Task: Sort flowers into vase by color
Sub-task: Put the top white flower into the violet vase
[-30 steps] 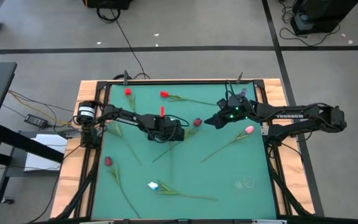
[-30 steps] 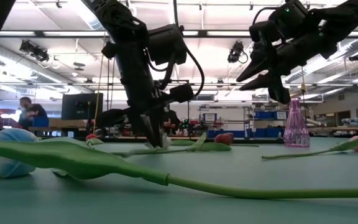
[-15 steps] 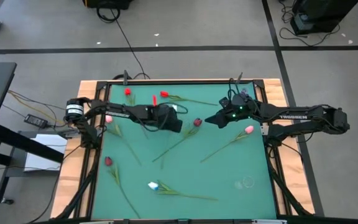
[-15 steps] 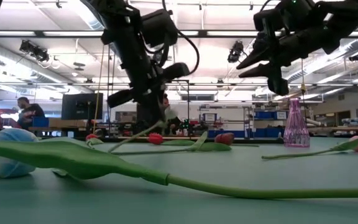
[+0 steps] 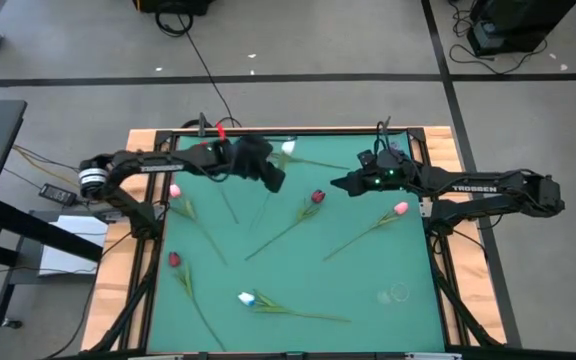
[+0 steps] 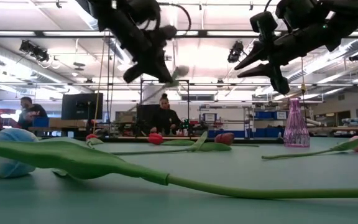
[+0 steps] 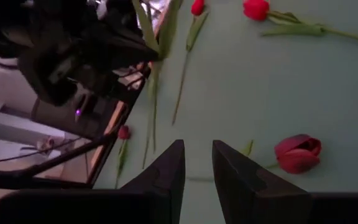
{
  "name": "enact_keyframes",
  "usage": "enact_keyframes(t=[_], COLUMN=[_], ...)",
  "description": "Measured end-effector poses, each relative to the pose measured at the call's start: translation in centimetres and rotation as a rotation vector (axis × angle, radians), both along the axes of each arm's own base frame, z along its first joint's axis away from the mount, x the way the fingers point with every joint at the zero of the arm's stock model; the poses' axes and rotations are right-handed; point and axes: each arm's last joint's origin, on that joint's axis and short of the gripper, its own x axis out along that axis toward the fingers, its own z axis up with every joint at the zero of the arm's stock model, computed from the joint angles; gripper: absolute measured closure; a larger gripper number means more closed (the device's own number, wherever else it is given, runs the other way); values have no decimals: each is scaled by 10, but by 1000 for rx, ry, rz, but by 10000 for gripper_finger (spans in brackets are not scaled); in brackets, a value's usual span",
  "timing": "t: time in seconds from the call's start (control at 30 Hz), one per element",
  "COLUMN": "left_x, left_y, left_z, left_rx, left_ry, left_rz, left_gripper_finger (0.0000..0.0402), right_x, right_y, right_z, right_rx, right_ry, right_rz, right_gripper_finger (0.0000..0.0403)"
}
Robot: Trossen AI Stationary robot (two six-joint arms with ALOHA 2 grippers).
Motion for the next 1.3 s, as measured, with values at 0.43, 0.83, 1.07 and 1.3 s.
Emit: enact_keyframes(t=[0.43, 0.83, 1.07, 1.3], left_x=[-15, 4, 6, 13], left_y=[12, 15, 13, 0], left_z=[41, 67, 85, 85], left_rx=[318, 411, 496, 526], left_ry=[-148, -541, -720, -743], left_rz=[-140, -300, -324, -374], left_gripper_finger=[395, 393, 393, 393], right_x=[-20, -37, -6, 39], right_y=[22, 32, 22, 0], right_z=[37, 70, 73, 90], right_rx=[-557, -704, -764, -774], right_ry=[-109, -326, -305, -215], right_rz=[108, 4, -40, 28], right_gripper_finger=[392, 364, 261, 203])
